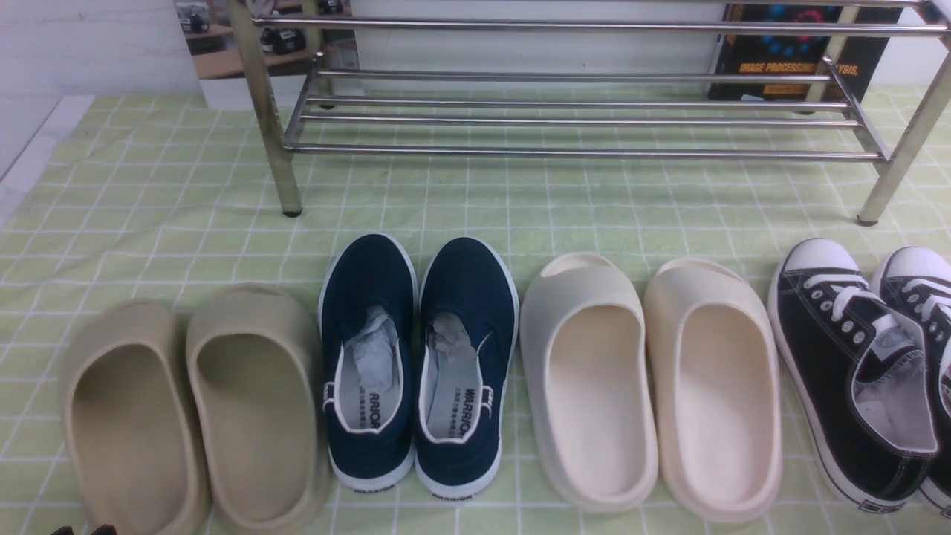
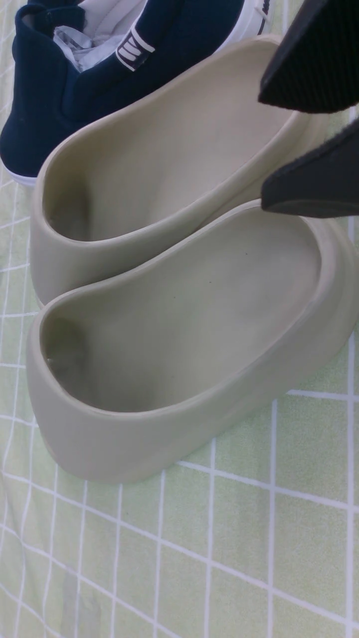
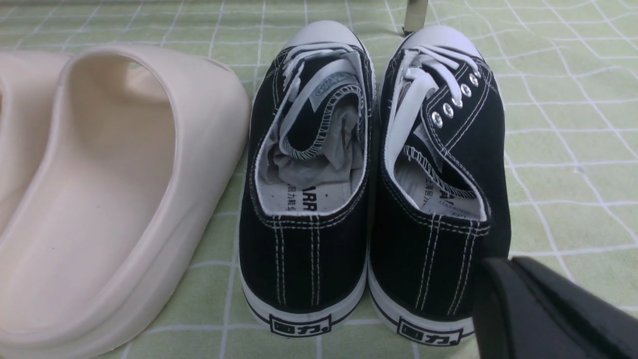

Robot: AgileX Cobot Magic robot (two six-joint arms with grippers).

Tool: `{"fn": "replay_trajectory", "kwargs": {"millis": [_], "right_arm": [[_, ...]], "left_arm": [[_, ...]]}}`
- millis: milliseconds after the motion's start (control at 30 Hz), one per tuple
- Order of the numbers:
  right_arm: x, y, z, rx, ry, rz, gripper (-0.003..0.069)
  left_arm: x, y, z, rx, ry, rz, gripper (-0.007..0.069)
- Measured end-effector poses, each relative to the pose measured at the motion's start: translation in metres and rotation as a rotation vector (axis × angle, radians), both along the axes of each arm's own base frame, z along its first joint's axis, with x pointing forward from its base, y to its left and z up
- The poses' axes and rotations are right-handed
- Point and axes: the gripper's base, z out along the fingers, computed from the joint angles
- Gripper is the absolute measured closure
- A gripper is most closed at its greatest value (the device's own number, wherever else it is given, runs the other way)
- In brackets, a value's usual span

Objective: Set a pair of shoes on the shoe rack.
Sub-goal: Use the right arm to grab the shoe closest to it

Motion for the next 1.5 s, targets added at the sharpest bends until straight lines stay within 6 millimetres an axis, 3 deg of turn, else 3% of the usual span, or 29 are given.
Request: {"fn": "replay_trajectory", "kwargs": {"millis": [467, 667, 900, 1033, 1233, 1367, 1433, 1467, 1500], "right_arm": [[0.000, 0.000, 0.001, -0.001, -0.010, 0.000, 0.0646], [0.003, 0.000, 0.006, -0.007, -0.100, 0.003, 0.0645], [0.004, 0.001, 0.036, -0.023, -0.432, 0.010, 0.0640], [0.000, 0.001, 0.053, 0.054, -0.629, 0.016, 0.0636], [-0.006, 0.002, 0.069, 0.148, -0.782, 0.034, 0.0643], [-0.007, 0.002, 0.112, 0.152, -0.773, 0.031, 0.0648], [0.000, 0.001, 0.143, 0.144, -0.698, 0.021, 0.0648], [0.004, 0.001, 0.145, 0.145, -0.676, 0.018, 0.0648], [0.018, 0.000, 0.163, 0.132, -0.563, 0.006, 0.0648]], "left_arm": [[0.000, 0.000, 0.000, 0.000, 0.000, 0.000, 0.0386], [0.000, 0.000, 0.000, 0.000, 0.000, 0.000, 0.0386], [0.000, 0.000, 0.000, 0.000, 0.000, 0.000, 0.0386], [0.000, 0.000, 0.000, 0.000, 0.000, 0.000, 0.0386], [0.000, 0.000, 0.000, 0.000, 0.000, 0.000, 0.0386], [0.000, 0.000, 0.000, 0.000, 0.000, 0.000, 0.0386], [0.000, 0.000, 0.000, 0.000, 0.000, 0.000, 0.0386], [0.000, 0.000, 0.000, 0.000, 0.000, 0.000, 0.0386], [0.000, 0.000, 0.000, 0.000, 0.000, 0.000, 0.0386]]}}
